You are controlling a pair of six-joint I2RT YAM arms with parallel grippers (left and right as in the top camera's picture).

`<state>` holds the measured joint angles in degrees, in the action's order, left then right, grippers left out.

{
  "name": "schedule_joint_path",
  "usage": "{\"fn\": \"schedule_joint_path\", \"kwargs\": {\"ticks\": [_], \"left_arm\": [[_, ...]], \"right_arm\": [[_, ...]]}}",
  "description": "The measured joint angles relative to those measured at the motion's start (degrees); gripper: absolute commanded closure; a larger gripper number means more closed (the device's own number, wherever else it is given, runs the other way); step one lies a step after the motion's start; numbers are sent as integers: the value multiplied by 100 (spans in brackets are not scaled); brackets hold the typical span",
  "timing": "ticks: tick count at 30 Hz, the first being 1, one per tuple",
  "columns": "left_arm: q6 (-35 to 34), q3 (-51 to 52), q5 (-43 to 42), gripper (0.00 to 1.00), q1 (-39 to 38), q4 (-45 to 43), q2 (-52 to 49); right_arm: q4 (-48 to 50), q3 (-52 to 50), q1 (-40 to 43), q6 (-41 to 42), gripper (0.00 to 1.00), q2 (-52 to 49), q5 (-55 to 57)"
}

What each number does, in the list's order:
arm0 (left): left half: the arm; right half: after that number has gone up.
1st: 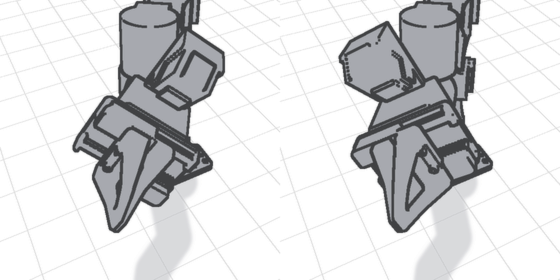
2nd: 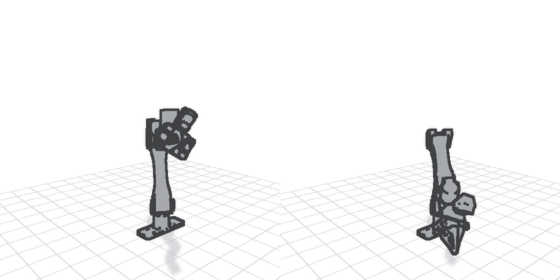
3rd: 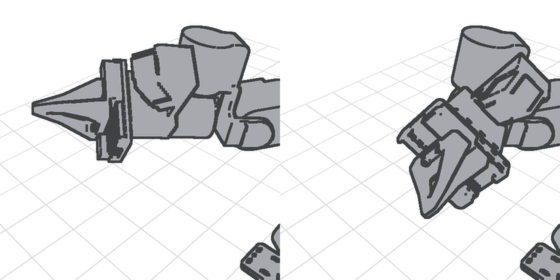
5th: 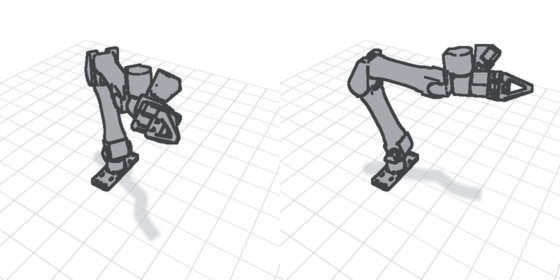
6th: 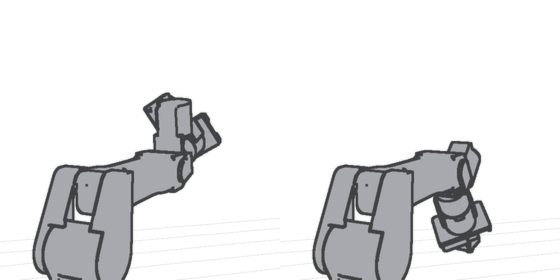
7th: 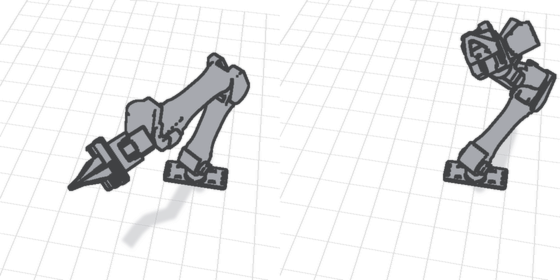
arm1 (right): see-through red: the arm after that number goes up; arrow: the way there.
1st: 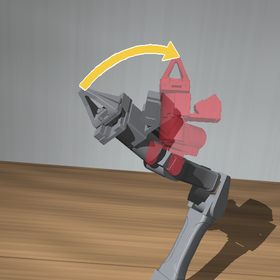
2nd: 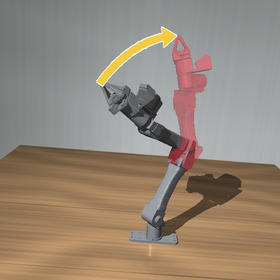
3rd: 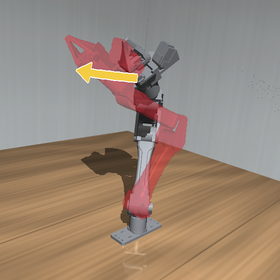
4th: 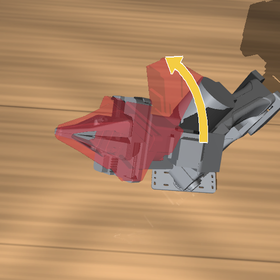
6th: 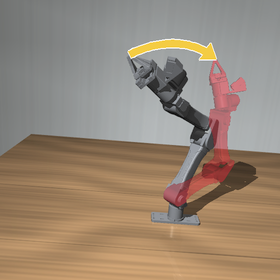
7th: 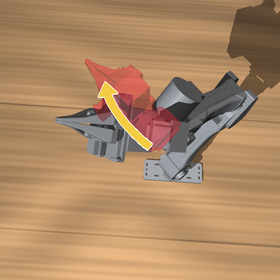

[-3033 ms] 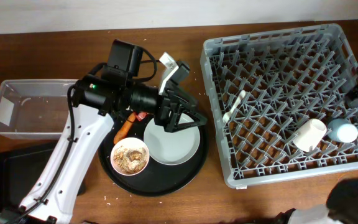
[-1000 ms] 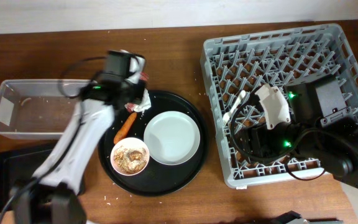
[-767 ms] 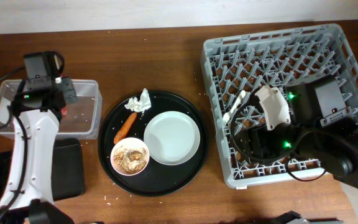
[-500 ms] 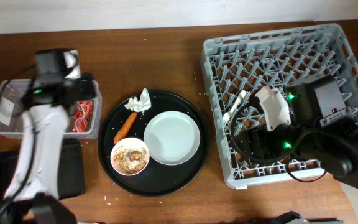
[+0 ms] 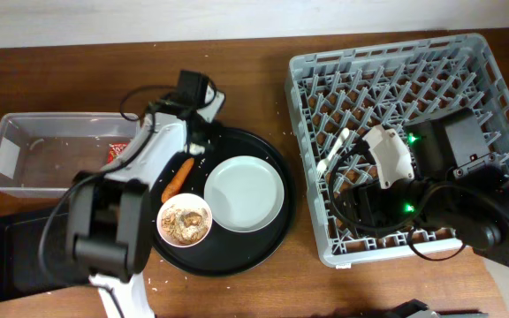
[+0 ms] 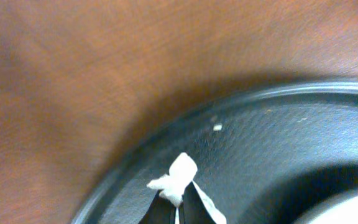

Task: Sort waste into correct bins and load items into the dishwasher rack
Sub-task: 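Drop the wrapper and tissue into the clear plastic bin, then grasp the carrot with the left gripper and drop it on the black tray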

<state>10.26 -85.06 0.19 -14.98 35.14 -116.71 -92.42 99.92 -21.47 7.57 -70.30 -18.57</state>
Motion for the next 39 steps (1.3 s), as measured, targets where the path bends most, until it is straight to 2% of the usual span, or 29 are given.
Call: {"fn": "schedule_joint_path", "kwargs": {"ticks": [1, 3, 4, 5, 6, 7, 9, 10, 12, 13, 14, 16, 18, 19, 21, 22, 23, 24, 25, 26, 29, 30, 31, 36, 37, 39], "left_arm": [[-4, -273, 94, 100, -2, 282, 479], [-22, -584, 811, 100, 83, 914, 1469], [-90, -634, 1115, 100, 337, 1270, 1622], [-330, -619, 1401, 96, 997, 1486, 1576], [-588, -597, 1528, 52, 1537, 1593, 1537], [-861, -592, 1366, 44, 2109, 1725, 1532], [-1080, -592, 841, 37, 2704, 1829, 1532], [-1134, -592, 697, 37, 2767, 1832, 1532], [-1137, -592, 459, 42, 2465, 1847, 1534], [-960, -590, 229, 42, 2116, 1888, 1534], [-629, -461, 13, 42, 1440, 1812, 1534], [-280, 160, 289, 47, 393, 1257, 1419], [-103, 426, 546, 50, 7, 1082, 935], [-33, 479, 647, 53, -61, 1056, 433], [37, 498, 730, 55, -66, 1117, 2], [59, 468, 756, 60, -63, 1126, -52], [70, 457, 800, 71, -68, 1156, -74], [74, 457, 798, 75, -76, 1174, -79], [85, 455, 798, 73, -76, 1231, -87], [92, 452, 824, 66, -76, 1298, -90], [-28, 446, 1250, 63, -74, 1670, -94], [-87, 448, 1338, 52, -68, 1773, -96], [-175, 448, 1381, 59, -59, 1786, -96], [-804, 433, 1344, 62, 7, 2345, -122], [-841, 433, 1263, 82, 20, 2391, -127], [-896, 433, 1117, 97, 52, 2402, -127]], "right_arm": [[-2, 2, 0, 2, 32, 0, 9], [-4, 2, 0, 7, 32, -2, 11], [-2, 2, 0, 2, 32, -2, 15], [-2, 2, 0, 4, 32, -2, 13], [-2, 2, 0, 7, 32, -2, 13], [-7, 0, 0, 4, 32, -4, 13], [-33, 2, 0, 7, 32, -4, 13], [-61, 2, 0, 2, 32, -2, 11], [-87, 0, 0, 4, 32, -2, 13], [-90, 2, 0, 4, 32, -2, 11], [-94, 2, 0, 4, 32, -2, 11], [-114, 2, 0, 7, 32, -2, 11], [-125, 2, 0, 13, 32, -2, 11], [-127, 2, 0, 15, 32, -2, 11], [-125, 2, 0, 15, 32, -4, 11], [-127, 2, 0, 17, 32, -4, 13], [-125, 2, 0, 15, 32, -2, 11], [-125, 2, 0, 15, 32, -2, 11], [-125, 2, 0, 17, 32, -2, 11], [-127, 2, 0, 20, 32, -2, 11], [-127, 2, 0, 17, 32, -4, 11], [-127, 2, 0, 15, 32, -2, 11], [-127, 2, 0, 20, 32, -2, 11], [-125, 2, 0, 15, 32, -2, 11], [-127, 2, 0, 20, 32, -2, 11], [-127, 2, 0, 17, 32, -2, 11]]}}
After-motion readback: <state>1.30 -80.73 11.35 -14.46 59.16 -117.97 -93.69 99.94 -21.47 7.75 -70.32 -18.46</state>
